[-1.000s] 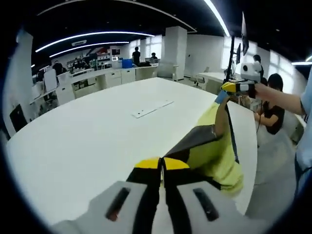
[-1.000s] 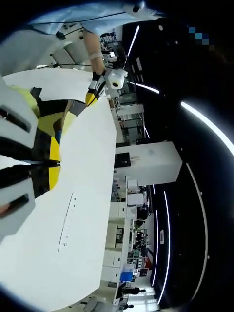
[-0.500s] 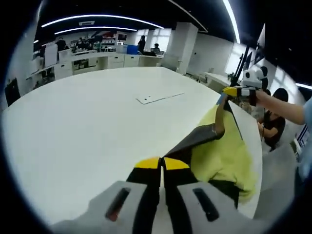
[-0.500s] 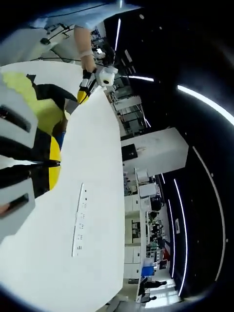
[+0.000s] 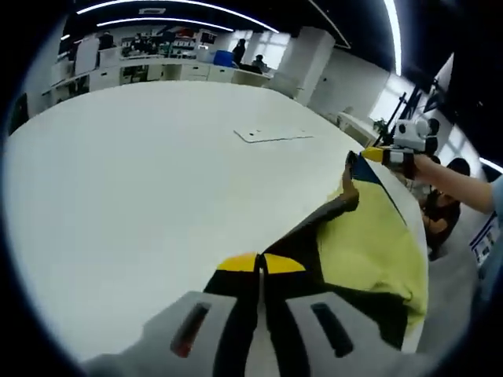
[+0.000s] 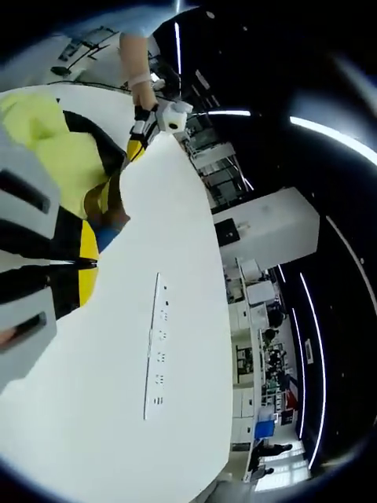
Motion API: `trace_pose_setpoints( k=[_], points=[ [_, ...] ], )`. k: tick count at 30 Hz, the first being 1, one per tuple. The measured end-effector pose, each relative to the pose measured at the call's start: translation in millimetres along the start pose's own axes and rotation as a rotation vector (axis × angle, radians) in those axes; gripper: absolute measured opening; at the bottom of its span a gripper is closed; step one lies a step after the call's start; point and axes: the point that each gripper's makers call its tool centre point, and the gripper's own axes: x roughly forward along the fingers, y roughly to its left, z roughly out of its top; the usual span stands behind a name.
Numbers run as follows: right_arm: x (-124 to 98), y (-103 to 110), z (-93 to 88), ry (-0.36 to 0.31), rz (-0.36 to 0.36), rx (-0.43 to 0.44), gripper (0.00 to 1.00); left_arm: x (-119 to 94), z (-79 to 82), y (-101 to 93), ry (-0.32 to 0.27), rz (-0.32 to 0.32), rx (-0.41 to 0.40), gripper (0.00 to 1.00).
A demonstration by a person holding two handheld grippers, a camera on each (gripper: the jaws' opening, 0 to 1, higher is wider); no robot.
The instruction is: Fold the garment on the visible template until the final outline fits inside the template.
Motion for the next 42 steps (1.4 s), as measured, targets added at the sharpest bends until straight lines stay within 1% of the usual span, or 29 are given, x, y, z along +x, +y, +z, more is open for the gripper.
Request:
trace_pose_setpoints(
  k=[3, 5, 8, 12, 17, 21, 23, 26, 32, 33, 34, 35, 36, 37, 38, 39, 40, 42],
  points=[
    [13.4, -10.1, -4.8, 0.024, -0.017, 0.001, 0.0, 4.4, 0.1, 9.0, 0.002, 0.01, -0.018, 0.0],
    [20.6, -13.6, -6.8, 0.031, -0.019, 0.018, 0.0, 6.7, 1.1, 13.3, -0.001, 0.015, -0.024, 0.0],
    [32.0, -17.5, -7.6, 0.036, -0.024, 0.019, 0.0, 11.2, 1.2, 21.7, 0.0, 0.034, -0.047, 0.0],
    [46.3, -23.1, -13.0, 0.066, -0.034, 0.001, 0.0, 11.9, 4.0, 30.0, -0.011, 0.063, -0.047, 0.0],
    [60.8, -23.5, -11.1, 0.067, -0.031, 0.004, 0.0, 11.9, 4.7, 45.1, -0.016, 0.109, -0.056, 0.0],
    [71.2, -24.6, -14.0, 0.092, -0.037, -0.023, 0.0, 12.9, 6.2, 56.3, -0.027, 0.147, -0.071, 0.0],
    [72.9, -24.7, -13.8, 0.091, -0.039, -0.027, 0.0, 13.1, 9.0, 59.6, -0.037, 0.166, -0.057, 0.0],
    [73.2, -25.8, -14.9, 0.093, -0.041, -0.02, 0.0, 14.3, 10.7, 61.2, -0.045, 0.177, -0.067, 0.0],
    [70.9, -26.5, -17.7, 0.106, -0.04, -0.017, 0.0, 16.8, 9.1, 59.4, -0.037, 0.174, -0.074, 0.0],
    [69.5, -25.4, -17.3, 0.104, -0.036, -0.016, 0.0, 16.7, 10.9, 57.8, -0.043, 0.166, -0.08, 0.0],
    [68.1, -23.3, -15.8, 0.097, -0.026, -0.016, 0.0, 16.4, 13.8, 54.4, -0.058, 0.145, -0.085, 0.0],
    [67.0, -22.8, -15.7, 0.099, -0.025, -0.009, 0.0, 14.8, 15.5, 54.2, -0.068, 0.144, -0.089, 0.01],
    [64.8, -23.2, -14.7, 0.097, -0.039, -0.01, 0.0, 13.4, 15.9, 54.8, -0.069, 0.15, -0.09, 0.09],
    [63.8, -22.7, -12.8, 0.087, -0.041, -0.02, 0.04, 12.8, 16.6, 56.0, -0.07, 0.161, -0.078, 0.18],
    [62.0, -21.4, -12.1, 0.087, -0.038, -0.009, 0.09, 11.7, 16.0, 58.7, -0.061, 0.182, -0.06, 0.27],
    [60.5, -19.9, -11.2, 0.083, -0.035, -0.004, 0.14, 10.2, 16.6, 59.3, -0.053, 0.193, -0.02, 0.37],
    [58.2, -17.7, -10.3, 0.079, -0.032, -0.004, 0.18, 9.4, 17.8, 58.1, -0.058, 0.193, -0.011, 0.41],
    [54.0, -14.9, -9.4, 0.077, -0.039, -0.006, 0.28, 6.1, 19.9, 52.6, -0.062, 0.175, -0.002, 0.44]
  ],
)
